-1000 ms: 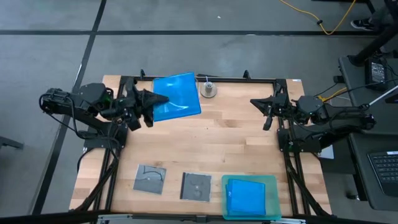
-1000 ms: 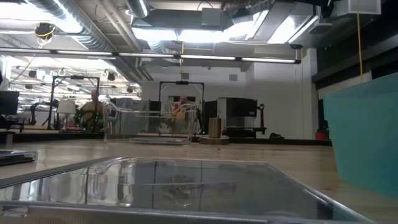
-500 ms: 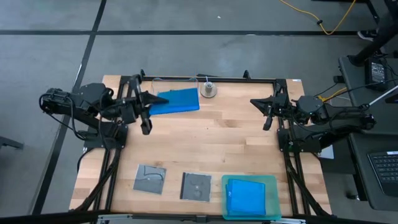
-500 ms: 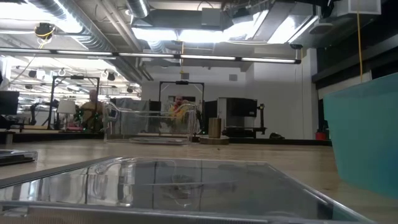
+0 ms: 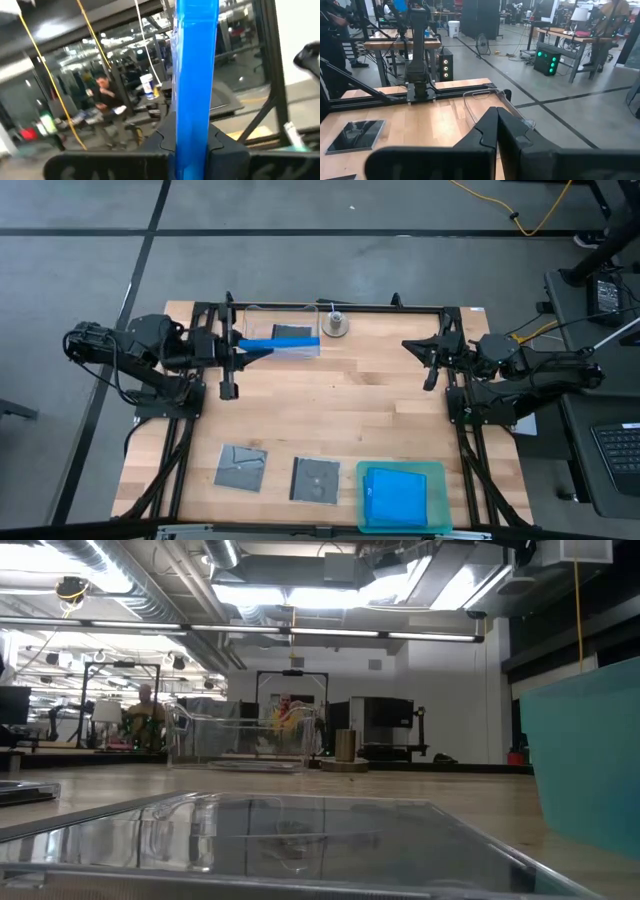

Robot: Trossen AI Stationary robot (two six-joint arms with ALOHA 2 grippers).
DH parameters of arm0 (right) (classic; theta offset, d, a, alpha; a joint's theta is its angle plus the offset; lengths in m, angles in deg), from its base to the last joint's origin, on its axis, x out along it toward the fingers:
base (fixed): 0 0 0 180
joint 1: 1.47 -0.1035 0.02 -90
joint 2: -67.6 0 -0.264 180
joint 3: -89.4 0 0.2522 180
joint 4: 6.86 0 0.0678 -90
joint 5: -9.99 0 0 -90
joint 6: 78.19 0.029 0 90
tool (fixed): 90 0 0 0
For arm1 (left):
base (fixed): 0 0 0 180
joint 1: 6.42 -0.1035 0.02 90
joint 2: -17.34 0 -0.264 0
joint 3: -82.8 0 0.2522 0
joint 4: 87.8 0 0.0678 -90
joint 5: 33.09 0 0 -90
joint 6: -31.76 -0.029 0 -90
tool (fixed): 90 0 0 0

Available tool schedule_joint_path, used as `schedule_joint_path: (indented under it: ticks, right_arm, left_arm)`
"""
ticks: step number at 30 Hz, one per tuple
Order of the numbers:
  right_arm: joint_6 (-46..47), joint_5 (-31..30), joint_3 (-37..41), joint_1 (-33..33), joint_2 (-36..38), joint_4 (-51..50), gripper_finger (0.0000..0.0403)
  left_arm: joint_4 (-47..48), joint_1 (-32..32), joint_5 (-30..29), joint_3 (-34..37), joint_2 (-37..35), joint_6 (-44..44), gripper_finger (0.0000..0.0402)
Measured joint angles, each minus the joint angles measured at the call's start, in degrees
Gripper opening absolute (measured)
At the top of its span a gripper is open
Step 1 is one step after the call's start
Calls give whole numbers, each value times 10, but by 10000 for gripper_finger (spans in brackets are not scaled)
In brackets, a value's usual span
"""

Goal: Pick & place jewel cases by type
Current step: Put the blue cd case into the green bin

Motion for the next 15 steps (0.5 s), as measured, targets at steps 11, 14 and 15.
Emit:
schedule_joint_path:
  ticks: [11, 14, 15]
  right_arm:
    - [-81, 16, 0, 0, 0, 38, 10]
    - [-98, 16, 0, 0, 0, 48, 10]
    - [-106, 16, 0, 0, 0, 49, 10]
  left_arm:
    - [0, 0, 2, 0, 0, 282, 13]
    - [0, 0, 3, 0, 0, 366, 13]
    - [-1, 0, 3, 0, 0, 389, 13]
